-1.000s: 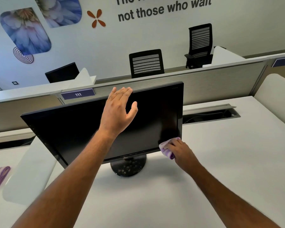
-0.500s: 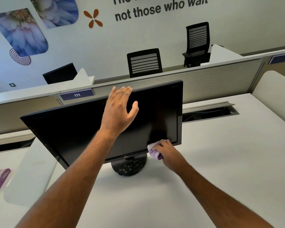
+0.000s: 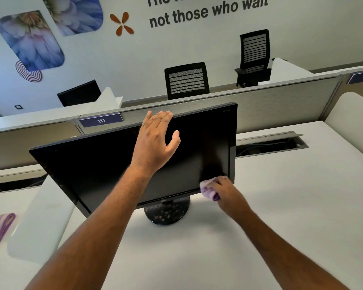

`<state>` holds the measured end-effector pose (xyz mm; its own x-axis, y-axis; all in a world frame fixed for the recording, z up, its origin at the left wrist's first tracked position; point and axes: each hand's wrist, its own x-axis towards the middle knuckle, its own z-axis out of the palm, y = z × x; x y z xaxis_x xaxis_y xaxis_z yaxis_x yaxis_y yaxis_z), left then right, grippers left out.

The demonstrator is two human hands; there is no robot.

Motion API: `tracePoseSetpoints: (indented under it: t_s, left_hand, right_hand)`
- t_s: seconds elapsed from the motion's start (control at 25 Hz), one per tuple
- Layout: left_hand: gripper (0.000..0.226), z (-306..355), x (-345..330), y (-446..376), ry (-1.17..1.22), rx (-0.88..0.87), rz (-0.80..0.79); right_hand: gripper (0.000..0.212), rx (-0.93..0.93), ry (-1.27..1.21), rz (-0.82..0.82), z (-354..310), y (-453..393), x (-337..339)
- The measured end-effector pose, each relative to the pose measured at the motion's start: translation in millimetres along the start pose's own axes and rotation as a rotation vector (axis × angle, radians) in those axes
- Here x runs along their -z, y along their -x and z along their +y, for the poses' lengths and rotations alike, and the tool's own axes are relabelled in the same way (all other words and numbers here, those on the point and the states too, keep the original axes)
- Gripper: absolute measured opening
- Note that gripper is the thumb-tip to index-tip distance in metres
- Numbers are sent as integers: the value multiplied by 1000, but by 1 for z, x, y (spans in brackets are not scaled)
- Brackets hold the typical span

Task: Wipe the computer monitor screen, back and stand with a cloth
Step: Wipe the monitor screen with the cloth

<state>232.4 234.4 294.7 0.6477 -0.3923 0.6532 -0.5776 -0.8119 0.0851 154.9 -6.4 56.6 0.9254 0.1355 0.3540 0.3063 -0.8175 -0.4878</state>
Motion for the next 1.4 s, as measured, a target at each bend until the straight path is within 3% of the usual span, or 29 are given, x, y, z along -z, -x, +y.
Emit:
tracePoseSetpoints:
  t_s: [0.12,0.28,0.56,0.76,0.88,1.08,1.28,1.4]
  left_hand:
    - [55,1,-1,-1,-7,6,-1]
    - [56,-2,1,-1,-18,1,-36]
    - [60,-17,16,4,-104,-98,-102]
    - [56,-64,42,35,-165,17,-30]
    - [53,-98,63,60,-185,133,40]
    - [52,-114,75,79,-185,201,62]
    - [53,-112,73,75,-122,241,83]
    - [53,-111,71,77,-109,241,86]
  right_hand:
    - [35,-66,12,27,16,6,11]
    - [40,60,0,59,-10,-1,-15]
    - [47,208,42,-41,-52,-8,-44]
    - [47,219,106,137,-28,-9,-8]
    - [48,274,169,128,-43,-24,-6]
    - [61,305,183,-50,-43,-8,-34]
    - [53,334,131,122,-74,-44,-4]
    - [56,339,168,107,-96,-58,-4]
